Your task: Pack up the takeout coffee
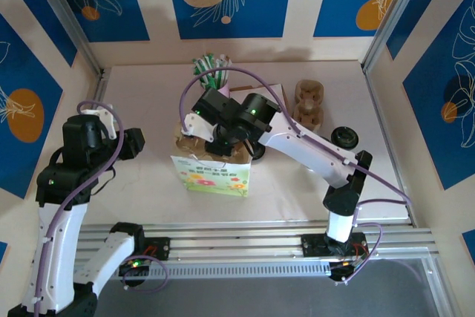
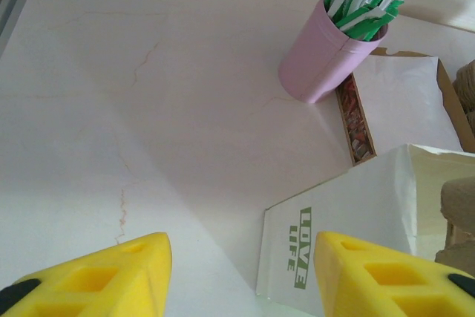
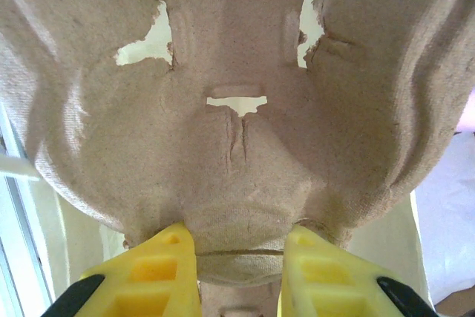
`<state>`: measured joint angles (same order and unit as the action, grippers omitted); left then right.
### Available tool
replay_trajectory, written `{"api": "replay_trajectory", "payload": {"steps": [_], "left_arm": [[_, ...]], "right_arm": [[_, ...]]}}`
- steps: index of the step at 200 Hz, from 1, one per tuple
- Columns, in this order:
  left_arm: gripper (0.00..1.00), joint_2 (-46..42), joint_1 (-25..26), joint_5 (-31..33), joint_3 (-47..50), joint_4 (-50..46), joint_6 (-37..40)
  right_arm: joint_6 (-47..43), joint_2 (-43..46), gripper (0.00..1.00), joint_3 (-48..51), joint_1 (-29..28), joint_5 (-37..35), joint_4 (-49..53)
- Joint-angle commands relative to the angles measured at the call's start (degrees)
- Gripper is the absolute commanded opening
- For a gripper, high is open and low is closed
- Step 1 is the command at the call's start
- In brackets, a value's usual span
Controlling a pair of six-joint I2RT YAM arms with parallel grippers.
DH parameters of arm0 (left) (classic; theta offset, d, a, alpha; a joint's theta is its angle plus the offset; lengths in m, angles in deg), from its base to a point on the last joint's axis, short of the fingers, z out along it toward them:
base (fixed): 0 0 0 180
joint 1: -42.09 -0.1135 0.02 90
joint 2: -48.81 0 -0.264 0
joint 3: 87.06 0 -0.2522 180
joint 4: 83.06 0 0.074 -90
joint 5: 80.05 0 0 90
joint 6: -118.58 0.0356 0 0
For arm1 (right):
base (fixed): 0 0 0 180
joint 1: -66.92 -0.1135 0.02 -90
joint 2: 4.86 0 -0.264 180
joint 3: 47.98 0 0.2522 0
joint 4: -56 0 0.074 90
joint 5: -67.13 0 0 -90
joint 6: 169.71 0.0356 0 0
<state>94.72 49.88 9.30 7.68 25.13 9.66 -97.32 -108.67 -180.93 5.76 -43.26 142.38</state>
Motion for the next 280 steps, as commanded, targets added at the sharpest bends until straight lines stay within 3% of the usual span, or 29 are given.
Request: {"api": "replay_trajectory", "payload": {"steps": [1, 147, 280], "left_arm": [[0.53, 0.1, 0.2, -1.0, 0.0, -0.5, 1.4], [0.53, 0.4, 0.2, 0.5, 2.5, -0.1, 2.4], [0.53, 0.8, 0.2, 1.3, 2.4, -0.6, 3.0]], "right_arm": [[1.6, -1.4, 0.23, -0.5, 0.0, -0.1, 2.9], [12.4, -3.0, 0.16, -3.5, -0.1, -6.6, 13.2], [19.9, -1.6, 0.15, -4.4, 0.2, -5.3, 17.4]]}}
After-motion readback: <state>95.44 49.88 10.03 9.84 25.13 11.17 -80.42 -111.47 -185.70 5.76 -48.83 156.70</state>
